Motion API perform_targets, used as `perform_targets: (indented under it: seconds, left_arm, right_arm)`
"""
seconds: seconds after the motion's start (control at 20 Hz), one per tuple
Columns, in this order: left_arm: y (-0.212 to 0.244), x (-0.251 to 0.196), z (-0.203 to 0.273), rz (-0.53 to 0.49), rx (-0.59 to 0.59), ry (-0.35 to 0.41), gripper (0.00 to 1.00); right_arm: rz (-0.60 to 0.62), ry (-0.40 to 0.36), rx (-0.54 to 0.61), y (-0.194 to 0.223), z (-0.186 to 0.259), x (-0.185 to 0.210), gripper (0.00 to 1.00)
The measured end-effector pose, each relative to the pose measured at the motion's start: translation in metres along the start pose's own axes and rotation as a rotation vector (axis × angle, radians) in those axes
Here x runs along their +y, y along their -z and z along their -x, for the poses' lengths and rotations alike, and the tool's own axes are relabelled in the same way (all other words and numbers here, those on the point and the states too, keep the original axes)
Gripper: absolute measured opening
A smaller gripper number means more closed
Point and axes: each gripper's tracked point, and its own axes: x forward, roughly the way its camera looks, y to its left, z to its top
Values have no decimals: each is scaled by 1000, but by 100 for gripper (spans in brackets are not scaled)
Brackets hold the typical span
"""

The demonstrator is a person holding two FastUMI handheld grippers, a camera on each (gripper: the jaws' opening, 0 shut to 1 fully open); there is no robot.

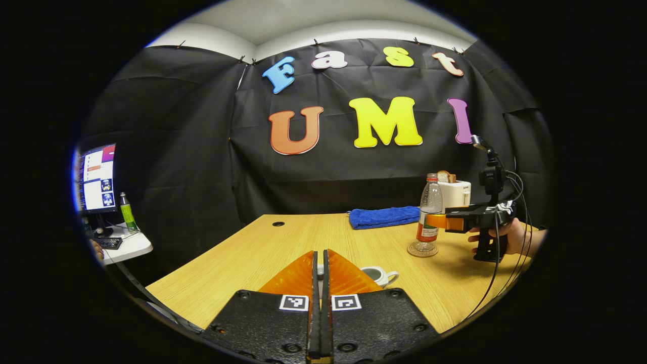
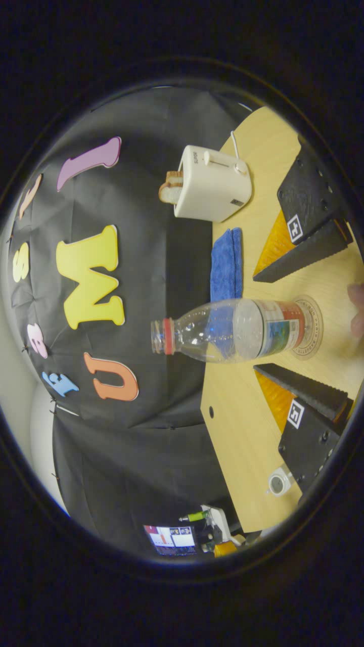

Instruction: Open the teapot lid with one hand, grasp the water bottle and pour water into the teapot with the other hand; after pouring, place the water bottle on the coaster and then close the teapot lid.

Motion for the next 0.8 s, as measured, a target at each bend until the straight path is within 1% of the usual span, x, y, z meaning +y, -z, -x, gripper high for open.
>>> perform_targets:
  seconds: [0.1,0.15,0.2,0.3,0.45,0.5,0.55,0.6,0.75,0.8]
  left_arm:
    - [-4,-8,-2,7,-11,17,3]
    - [-5,-13,-5,13,-18,30,3]
    - [-6,-21,-8,21,-20,48,2]
    - [-5,-37,-16,34,-21,87,2]
    - [-3,-46,-33,40,-22,110,3]
    - [-1,-49,-39,55,-19,116,3]
    - [1,-52,-44,69,-16,118,3]
    - [3,-54,-51,80,-16,115,3]
    - [17,-57,-65,84,4,103,3]
    - [23,-58,-69,82,18,99,2]
  right_arm:
    - [-9,-2,-17,-2,22,-1,96]
    - [-15,-8,-27,-4,35,-1,93]
    - [-20,-10,-39,-5,49,0,96]
    - [-23,0,-74,-10,75,-2,95]
    - [-24,47,-115,-10,112,-14,95]
    - [-25,75,-121,-6,123,-21,92]
    - [-29,90,-124,-4,132,-26,95]
    - [-38,105,-126,0,140,-28,92]
    - [-80,149,-137,3,162,-39,92]
    - [-96,155,-134,6,167,-41,95]
